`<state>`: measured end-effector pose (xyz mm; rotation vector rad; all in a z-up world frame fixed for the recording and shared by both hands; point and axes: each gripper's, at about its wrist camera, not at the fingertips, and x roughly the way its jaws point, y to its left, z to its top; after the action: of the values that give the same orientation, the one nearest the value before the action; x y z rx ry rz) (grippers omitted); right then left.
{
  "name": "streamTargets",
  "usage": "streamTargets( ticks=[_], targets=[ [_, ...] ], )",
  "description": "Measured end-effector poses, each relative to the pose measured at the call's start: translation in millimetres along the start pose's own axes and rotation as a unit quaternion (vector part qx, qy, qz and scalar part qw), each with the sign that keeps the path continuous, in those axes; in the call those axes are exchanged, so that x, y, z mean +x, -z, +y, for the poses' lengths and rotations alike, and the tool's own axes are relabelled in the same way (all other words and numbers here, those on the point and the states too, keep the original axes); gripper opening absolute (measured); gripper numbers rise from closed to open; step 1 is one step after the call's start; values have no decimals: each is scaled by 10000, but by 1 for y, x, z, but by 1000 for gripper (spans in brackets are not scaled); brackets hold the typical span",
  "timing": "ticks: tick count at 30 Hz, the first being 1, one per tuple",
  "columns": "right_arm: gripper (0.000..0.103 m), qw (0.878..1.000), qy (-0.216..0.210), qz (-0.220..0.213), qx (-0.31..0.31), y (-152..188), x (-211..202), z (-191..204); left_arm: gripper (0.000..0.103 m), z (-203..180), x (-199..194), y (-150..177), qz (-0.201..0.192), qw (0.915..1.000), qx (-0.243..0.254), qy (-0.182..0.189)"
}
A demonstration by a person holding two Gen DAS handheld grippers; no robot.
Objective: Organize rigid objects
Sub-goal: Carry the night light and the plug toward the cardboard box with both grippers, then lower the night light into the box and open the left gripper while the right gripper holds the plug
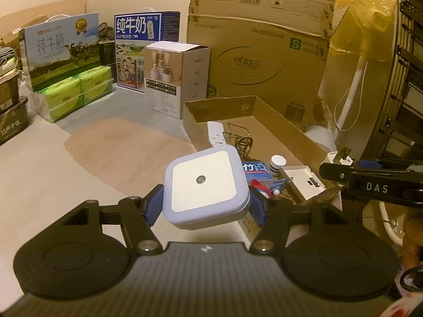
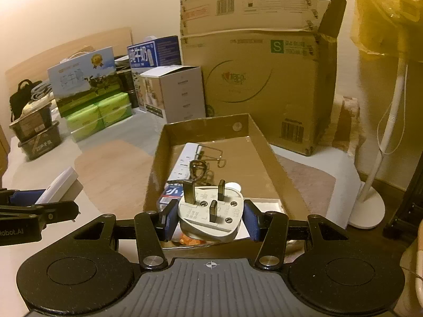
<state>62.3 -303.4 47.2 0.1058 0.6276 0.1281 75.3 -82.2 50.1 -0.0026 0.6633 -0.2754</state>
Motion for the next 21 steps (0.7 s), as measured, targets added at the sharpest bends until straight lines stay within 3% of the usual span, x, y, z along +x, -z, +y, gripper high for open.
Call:
streamTargets(
  ticks=[21],
  targets=[
    [51, 9998, 180, -70, 40, -13, 7, -31, 63, -29, 26, -21, -35, 9991, 248, 335]
  ],
)
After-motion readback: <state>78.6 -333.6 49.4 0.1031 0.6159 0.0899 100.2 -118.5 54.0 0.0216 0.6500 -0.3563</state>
